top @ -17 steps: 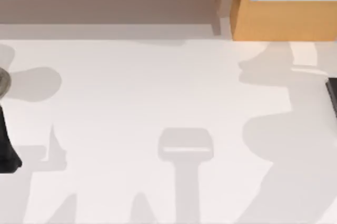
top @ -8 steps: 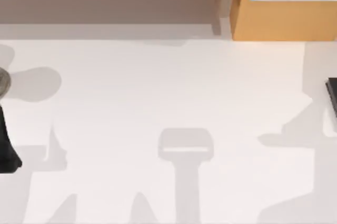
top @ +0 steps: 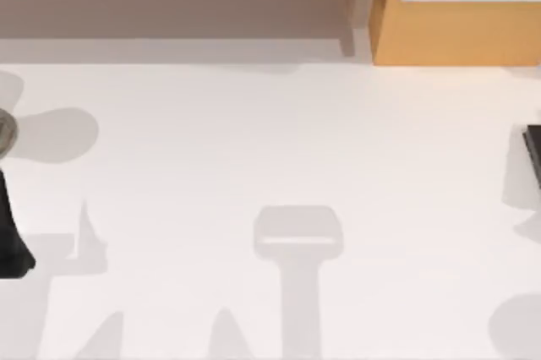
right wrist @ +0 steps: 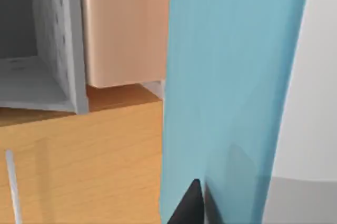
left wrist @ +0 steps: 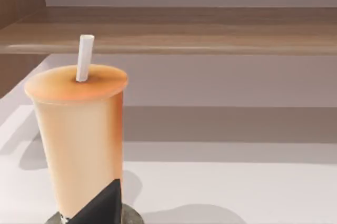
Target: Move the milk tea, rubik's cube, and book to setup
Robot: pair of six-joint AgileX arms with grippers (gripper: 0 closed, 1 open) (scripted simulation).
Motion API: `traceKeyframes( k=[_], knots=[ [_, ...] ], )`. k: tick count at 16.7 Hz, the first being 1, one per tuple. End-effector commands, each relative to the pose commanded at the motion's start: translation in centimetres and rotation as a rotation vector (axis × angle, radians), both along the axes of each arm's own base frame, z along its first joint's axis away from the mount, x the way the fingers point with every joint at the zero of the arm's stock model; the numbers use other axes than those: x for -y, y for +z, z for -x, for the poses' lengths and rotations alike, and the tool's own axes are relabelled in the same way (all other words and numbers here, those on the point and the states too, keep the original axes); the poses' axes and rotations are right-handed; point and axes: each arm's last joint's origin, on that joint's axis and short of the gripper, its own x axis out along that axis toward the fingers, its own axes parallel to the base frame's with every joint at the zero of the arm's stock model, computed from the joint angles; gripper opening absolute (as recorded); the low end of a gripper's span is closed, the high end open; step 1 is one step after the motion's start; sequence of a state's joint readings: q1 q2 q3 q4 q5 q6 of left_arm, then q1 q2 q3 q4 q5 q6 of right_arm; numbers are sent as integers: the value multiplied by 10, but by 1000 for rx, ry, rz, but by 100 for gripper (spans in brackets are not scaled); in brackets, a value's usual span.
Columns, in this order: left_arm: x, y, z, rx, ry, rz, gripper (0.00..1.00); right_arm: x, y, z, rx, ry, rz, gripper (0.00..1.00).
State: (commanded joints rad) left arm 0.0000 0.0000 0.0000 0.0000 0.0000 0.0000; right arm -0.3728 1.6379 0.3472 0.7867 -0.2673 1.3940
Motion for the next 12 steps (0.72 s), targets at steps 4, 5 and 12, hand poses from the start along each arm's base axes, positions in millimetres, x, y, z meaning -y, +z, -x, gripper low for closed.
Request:
traceKeyframes(
  k=[4, 5, 12],
  knots=[
    [0, 0, 0, 0, 0, 0, 100, -6, -8, 3, -36, 13, -33, 0],
    [0, 0, 0, 0, 0, 0, 100, -6, -8, 3, -36, 13, -33, 0],
    [0, 0, 0, 0, 0, 0, 100, -6, -10, -1, -36, 13, -33, 0]
  ],
)
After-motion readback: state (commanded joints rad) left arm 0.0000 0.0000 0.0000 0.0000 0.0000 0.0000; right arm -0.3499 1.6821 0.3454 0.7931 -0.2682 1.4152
